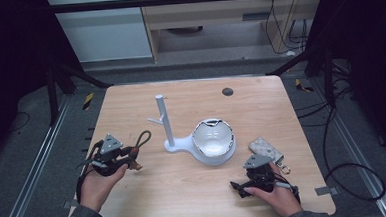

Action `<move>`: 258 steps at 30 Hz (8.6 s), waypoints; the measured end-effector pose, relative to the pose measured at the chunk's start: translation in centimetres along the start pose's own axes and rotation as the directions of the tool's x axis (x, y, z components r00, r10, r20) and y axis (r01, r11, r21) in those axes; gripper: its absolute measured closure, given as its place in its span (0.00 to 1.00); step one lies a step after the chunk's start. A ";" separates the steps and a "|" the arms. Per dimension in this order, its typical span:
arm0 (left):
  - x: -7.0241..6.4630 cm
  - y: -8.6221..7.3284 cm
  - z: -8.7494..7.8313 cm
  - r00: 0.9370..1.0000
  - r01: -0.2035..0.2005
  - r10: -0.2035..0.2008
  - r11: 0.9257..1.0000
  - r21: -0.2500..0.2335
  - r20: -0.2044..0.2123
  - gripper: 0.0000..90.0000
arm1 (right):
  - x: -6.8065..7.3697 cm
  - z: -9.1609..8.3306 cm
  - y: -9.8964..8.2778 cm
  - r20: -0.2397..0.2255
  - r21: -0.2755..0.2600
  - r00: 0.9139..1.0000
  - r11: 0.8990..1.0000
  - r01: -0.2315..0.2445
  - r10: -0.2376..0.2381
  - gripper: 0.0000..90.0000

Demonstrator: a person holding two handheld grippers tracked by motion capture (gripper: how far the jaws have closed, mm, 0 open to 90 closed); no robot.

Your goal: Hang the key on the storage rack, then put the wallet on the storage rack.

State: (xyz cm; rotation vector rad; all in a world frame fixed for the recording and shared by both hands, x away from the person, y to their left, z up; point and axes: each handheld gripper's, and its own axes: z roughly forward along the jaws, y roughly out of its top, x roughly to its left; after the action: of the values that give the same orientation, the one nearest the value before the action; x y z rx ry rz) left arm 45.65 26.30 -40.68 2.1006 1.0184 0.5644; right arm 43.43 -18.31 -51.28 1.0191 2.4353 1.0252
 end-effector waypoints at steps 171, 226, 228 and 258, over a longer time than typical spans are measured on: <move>0.3 -4.8 9.7 0.998 0.068 -0.067 0.993 0.099 -0.011 0.05 | -10.2 -5.1 3.6 0.161 0.377 0.975 0.903 -0.206 0.155 0.14; -0.1 -5.1 9.7 0.997 0.071 -0.071 0.995 0.071 -0.011 0.04 | -8.0 -8.8 7.4 0.106 0.407 0.990 0.913 0.040 -0.091 0.35; -0.2 -5.1 9.7 0.997 0.071 -0.071 0.995 0.071 -0.011 0.03 | -7.8 -9.1 8.0 0.106 0.404 0.989 0.913 0.055 -0.106 0.35; -0.2 -5.2 9.7 0.997 0.071 -0.071 0.995 0.075 -0.010 0.01 | -4.8 -11.1 12.4 0.069 0.411 0.969 0.892 0.189 -0.238 0.35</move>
State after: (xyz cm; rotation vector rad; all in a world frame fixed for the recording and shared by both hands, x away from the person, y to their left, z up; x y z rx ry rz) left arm 49.27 24.30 -50.86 2.1201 1.1299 0.5059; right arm 47.16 -21.15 -34.65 0.8668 2.6427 0.3851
